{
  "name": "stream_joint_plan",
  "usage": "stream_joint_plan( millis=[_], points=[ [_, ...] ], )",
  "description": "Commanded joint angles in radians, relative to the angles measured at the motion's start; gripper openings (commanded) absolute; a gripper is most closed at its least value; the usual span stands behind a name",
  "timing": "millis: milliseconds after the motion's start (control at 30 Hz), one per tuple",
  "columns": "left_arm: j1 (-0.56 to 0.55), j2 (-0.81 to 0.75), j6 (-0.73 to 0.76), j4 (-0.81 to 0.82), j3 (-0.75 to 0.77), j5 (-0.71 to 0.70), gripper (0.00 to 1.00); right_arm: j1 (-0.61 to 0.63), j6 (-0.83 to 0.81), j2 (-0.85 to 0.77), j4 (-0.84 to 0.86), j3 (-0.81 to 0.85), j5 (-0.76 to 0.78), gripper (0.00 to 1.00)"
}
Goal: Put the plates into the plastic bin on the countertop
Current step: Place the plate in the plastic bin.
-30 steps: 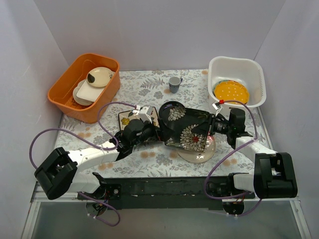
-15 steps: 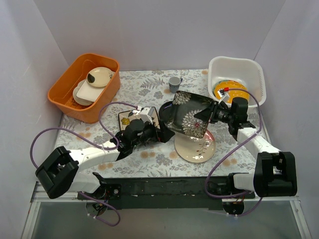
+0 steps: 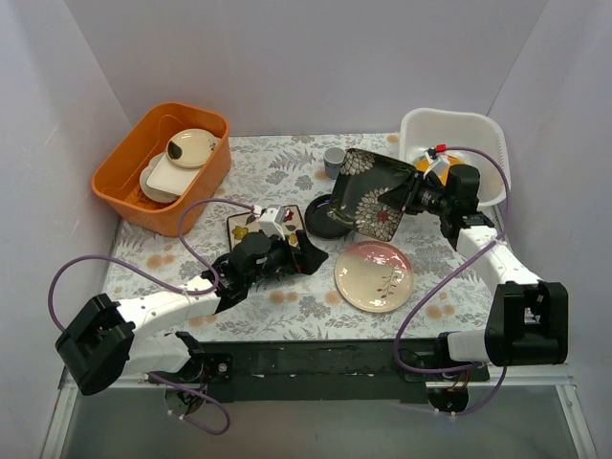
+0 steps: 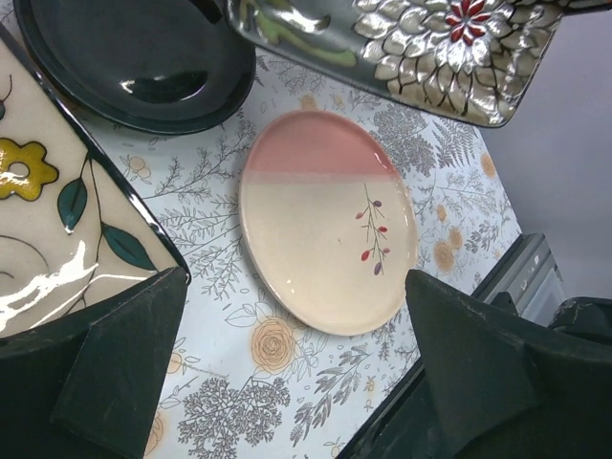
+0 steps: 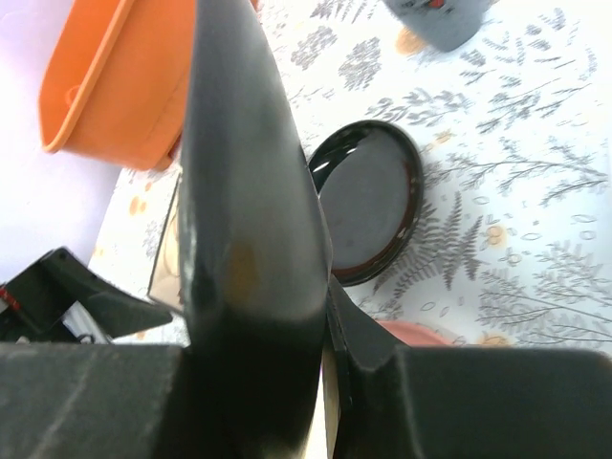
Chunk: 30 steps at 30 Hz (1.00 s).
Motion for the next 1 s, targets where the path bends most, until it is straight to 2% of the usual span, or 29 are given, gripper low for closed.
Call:
stream_joint_plan(
  millis=[0, 400, 767, 967],
  points=[
    [-0.002, -0.044, -0.009, -0.034, -0.021, -0.028, 0.98, -0.015, -0.017, -0.011, 0.058, 0.121, 0.039, 0.01],
    [-0.004, -0.015, -0.026, -0.017, -0.018, 0.023, 0.98, -0.062, -0.03, 0.058, -0.055, 0.314, 0.074, 0.01],
    [-0.004, 0.044, 0.012, -0.024, 0.014, 0.084, 0.98, -0.119, -0.027, 0.09, -0.032, 0.362, 0.201, 0.01],
    [-0.004, 0.098, 0.043, -0.029, 0.049, 0.109, 0.98, -0.134, 0.021, 0.13, -0.031, 0.422, 0.148, 0.01]
  ],
)
